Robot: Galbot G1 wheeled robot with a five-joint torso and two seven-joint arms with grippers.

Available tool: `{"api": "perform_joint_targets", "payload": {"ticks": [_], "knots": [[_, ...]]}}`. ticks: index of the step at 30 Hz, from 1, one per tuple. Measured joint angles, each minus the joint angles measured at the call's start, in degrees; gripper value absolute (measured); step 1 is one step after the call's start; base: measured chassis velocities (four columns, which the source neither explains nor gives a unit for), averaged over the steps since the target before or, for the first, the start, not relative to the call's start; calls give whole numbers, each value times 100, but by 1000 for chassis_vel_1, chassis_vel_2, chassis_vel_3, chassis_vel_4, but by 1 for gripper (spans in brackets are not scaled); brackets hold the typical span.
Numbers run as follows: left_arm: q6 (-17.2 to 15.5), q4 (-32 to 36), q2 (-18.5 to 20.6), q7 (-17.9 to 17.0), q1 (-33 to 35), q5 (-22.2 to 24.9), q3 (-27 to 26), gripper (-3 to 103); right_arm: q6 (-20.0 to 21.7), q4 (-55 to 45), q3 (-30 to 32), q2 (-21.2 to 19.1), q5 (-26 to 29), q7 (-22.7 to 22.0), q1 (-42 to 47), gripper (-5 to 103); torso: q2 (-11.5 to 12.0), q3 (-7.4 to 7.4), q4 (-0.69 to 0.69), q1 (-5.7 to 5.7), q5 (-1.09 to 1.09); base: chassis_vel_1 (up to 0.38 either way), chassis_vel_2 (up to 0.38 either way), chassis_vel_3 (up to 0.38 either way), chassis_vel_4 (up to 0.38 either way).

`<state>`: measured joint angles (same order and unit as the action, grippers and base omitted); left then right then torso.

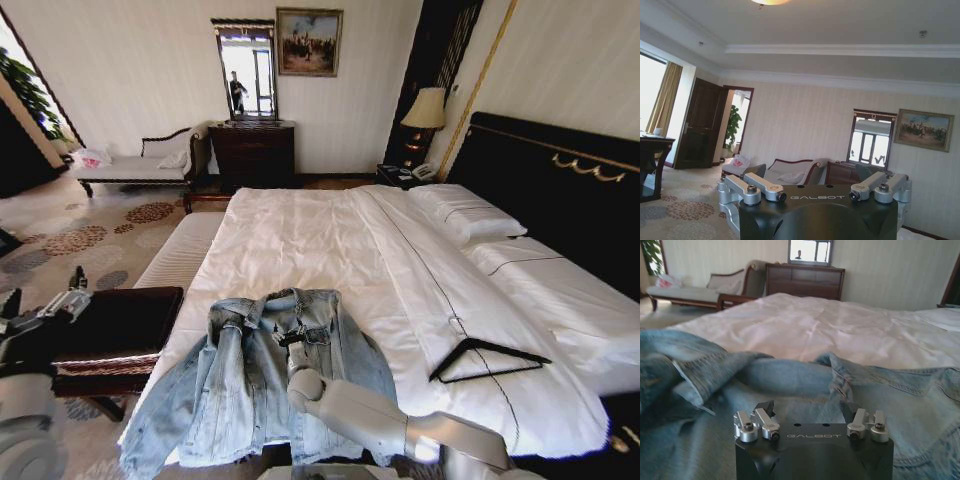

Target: Pick up the clothes from the bed and hang them on the clothes hanger.

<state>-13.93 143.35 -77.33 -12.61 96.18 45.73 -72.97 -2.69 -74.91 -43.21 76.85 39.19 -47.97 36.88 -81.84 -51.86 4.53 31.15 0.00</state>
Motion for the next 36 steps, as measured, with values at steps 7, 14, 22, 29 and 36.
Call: {"api": "perform_joint_targets", "payload": {"ticks": [7,14,22,29,36], "knots": [[0,-4,-96,-7,20,-106,128,100,55,344,-18,109,59,-32,11,79,0,0,0,0,0,0,0,0,0],[10,-8,-165,-14,53,-153,158,100,-104,791,71,304,120,67,-60,55,0,0,0,0,-1,0,0,0,0],[25,-10,-166,-17,70,-191,155,100,-166,1065,185,441,131,30,-152,28,0,0,-1,0,0,0,0,0,0],[36,-10,-133,-20,51,-192,143,100,-36,856,159,257,154,-72,-257,7,0,0,-1,0,0,0,0,0,0],[78,-31,-101,-19,3,-215,224,100,71,263,230,-239,178,126,-591,0,0,0,-1,0,1,0,0,0,0]]}}
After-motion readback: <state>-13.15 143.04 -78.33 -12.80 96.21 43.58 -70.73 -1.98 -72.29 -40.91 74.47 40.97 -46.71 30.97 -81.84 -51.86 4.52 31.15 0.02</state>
